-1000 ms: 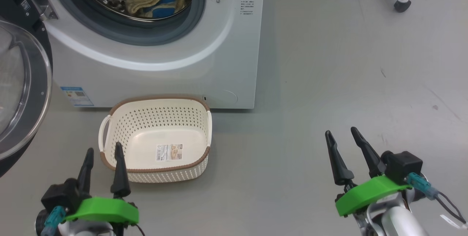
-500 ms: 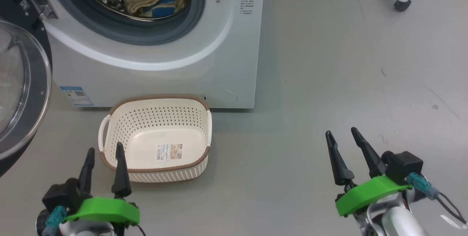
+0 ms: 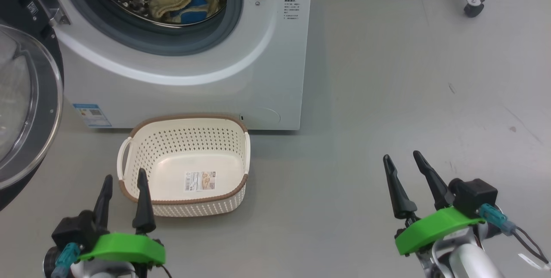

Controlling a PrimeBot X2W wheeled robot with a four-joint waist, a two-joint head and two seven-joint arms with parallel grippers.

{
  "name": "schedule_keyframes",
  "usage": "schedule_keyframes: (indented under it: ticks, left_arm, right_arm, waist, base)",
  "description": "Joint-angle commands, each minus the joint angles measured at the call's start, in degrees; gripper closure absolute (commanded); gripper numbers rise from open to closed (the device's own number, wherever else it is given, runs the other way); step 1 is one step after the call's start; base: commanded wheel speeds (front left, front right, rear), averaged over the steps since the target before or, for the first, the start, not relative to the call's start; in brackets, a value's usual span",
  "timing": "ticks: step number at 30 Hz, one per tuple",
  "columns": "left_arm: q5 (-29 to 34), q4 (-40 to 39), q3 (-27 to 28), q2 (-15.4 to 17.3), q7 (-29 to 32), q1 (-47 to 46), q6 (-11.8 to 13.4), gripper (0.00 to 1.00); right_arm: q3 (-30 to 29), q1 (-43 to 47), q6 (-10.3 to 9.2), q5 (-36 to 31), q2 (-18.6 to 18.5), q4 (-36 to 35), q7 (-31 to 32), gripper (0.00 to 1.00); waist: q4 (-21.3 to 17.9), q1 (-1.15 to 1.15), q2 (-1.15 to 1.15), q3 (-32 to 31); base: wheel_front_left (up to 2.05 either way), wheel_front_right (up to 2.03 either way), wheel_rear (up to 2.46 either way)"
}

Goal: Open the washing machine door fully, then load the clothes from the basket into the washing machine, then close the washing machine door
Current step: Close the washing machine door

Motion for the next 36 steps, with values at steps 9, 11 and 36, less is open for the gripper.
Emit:
schedule_keyframes:
  ticks: [9,11,36]
  left_arm:
    - [0.49,-1.39,1.84,0.21,-0.39,-2.39,0.02,0.0]
    - [0.47,-1.35,1.74,0.2,-0.39,-2.4,0.02,0.0]
    - [1.1,-1.23,1.35,0.1,-0.39,-2.3,0.02,0.0]
  right_arm:
    - [1.22,-2.47,0.23,0.17,-0.15,-1.57,-0.55,0.0]
    - [1.24,-2.43,0.23,0.15,-0.15,-1.67,-0.55,0.0]
    - [3.45,-2.3,0.23,0.11,-0.15,-2.06,-0.55,0.0]
  waist:
    - [0.3,0.0,0.0,-0.22]
    - [0.57,0.0,0.0,-0.23]
    - [16.09,0.0,0.0,-0.31]
  base:
    - [0.0,0.0,0.0]
    - [0.0,0.0,0.0]
    - [0.0,0.0,0.0]
